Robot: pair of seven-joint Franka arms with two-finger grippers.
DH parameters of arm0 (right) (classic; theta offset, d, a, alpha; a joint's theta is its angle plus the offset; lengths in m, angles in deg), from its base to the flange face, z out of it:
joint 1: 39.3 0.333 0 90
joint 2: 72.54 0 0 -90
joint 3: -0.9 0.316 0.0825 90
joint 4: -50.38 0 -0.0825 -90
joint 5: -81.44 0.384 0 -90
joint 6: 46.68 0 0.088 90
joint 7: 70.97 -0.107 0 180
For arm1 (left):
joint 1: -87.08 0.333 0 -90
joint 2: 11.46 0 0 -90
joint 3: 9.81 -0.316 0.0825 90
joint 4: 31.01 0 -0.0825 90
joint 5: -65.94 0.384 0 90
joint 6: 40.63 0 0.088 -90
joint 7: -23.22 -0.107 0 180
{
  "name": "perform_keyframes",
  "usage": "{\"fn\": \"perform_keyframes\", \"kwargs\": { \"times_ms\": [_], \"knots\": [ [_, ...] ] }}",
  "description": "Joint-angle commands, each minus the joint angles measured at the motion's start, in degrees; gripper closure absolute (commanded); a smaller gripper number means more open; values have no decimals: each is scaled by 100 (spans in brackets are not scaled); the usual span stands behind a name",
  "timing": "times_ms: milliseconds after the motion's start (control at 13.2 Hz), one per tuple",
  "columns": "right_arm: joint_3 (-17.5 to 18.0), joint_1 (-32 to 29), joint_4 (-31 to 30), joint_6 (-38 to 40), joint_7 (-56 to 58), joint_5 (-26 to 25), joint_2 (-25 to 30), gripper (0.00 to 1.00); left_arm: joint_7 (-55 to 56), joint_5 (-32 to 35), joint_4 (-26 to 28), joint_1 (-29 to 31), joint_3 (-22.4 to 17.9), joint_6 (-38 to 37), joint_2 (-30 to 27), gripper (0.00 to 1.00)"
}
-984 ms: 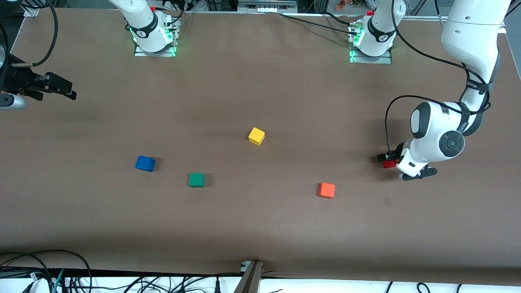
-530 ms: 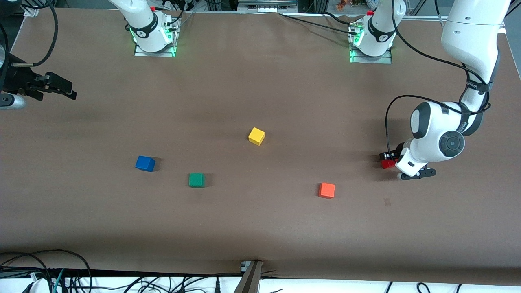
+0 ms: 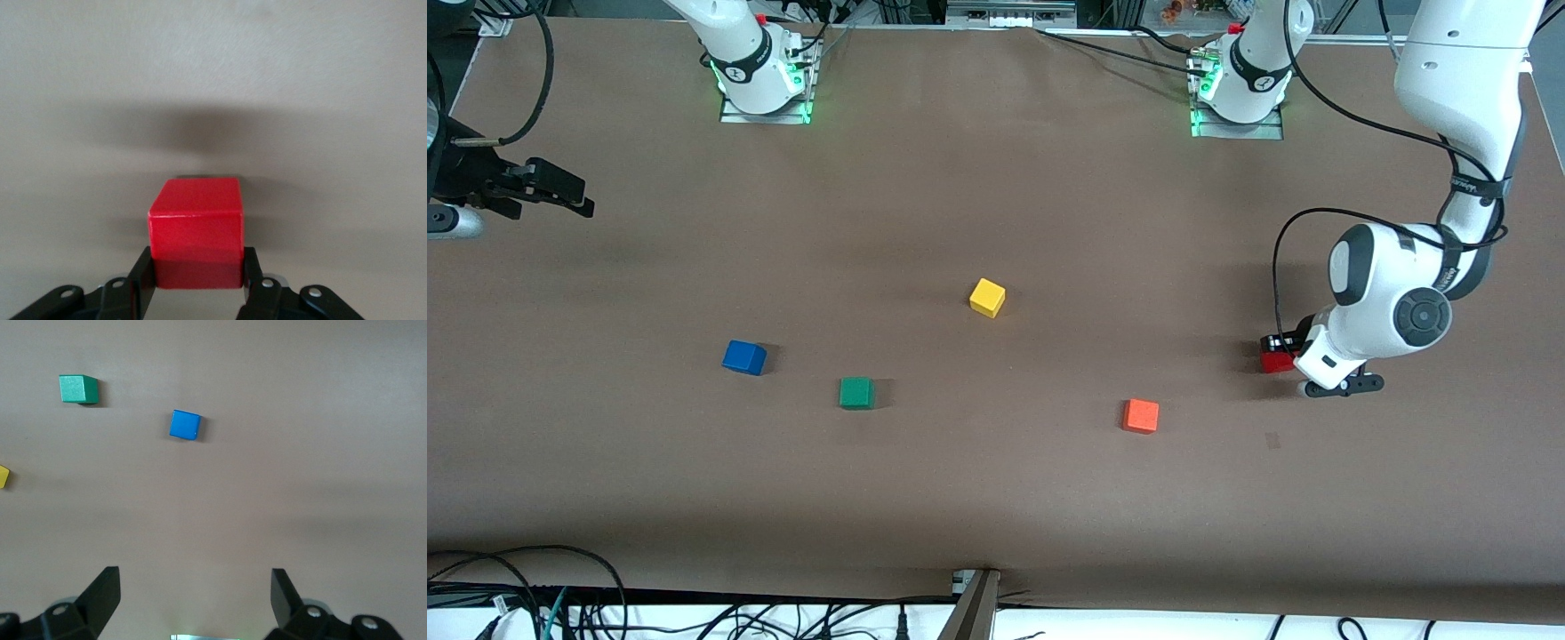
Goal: Pass red block to right arm, stack on blue
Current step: 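Close the left gripper on the red cube, then lift the red cube with the left gripper while the right gripper approaches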
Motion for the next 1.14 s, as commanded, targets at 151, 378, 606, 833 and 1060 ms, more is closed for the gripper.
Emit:
{"fn": "perform_keyframes", "kwargs": {
  "times_ms": [151, 378, 606, 833, 1060],
  "knots": [
    [2, -26, 49, 71, -46, -30, -11, 0, -863, -2, -1404, -43, 273, -1487, -104, 100],
    [2, -26, 40, 71, -29, -38, -11, 0, -1206, -38, -1712, 36, 624, -1602, -113, 100],
    [2, -17, 49, 98, -37, -38, -2, 0, -1785, -474, -1889, 80, 872, -1620, -104, 100],
    [11, -17, 49, 98, -37, -38, -2, 0, -2962, -1554, -1898, 19, 863, -1541, -69, 100],
    [11, -17, 58, 115, -55, -30, -11, 0, -4059, -2171, -1898, -60, 863, -1480, -60, 100]
  ]
}}
